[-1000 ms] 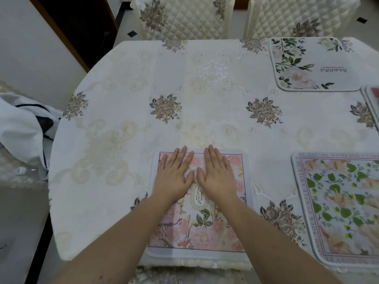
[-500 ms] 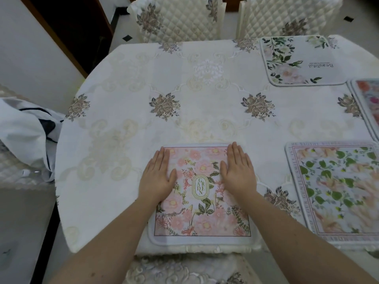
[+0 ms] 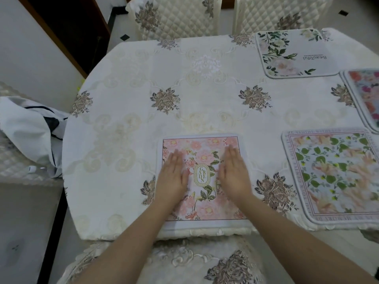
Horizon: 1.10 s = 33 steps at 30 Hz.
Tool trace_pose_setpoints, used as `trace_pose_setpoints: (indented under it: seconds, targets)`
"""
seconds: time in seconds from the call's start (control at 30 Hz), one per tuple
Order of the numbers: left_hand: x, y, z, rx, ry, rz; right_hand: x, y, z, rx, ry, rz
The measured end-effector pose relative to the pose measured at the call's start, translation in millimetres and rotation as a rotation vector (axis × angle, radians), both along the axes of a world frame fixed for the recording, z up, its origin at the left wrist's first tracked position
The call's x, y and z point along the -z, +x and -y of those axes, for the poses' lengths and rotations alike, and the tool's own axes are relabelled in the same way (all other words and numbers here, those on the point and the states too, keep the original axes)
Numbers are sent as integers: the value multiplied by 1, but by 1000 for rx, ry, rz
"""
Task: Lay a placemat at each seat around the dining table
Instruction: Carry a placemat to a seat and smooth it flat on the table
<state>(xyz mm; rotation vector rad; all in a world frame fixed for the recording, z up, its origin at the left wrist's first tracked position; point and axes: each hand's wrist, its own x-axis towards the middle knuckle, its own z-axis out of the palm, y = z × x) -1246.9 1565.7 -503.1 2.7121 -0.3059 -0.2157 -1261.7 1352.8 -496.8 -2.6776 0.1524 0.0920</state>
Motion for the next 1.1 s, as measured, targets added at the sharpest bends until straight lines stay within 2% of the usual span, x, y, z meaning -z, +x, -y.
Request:
trace_pose_setpoints:
  seconds: [0.13,0.33,0.67,1.1]
  targets:
    - [7,-11,29,32,49,35,15,-11,-45,-120,-43,5]
    - [23,-21,26,73,166,45,29,-22,-47,-188,-227,0]
    - [21,-24,15,132,181,40,26,-24,-37,-188,-231,-22]
    - [19,-29,0,169,212,34,26,-43,6,-81,-217,-18]
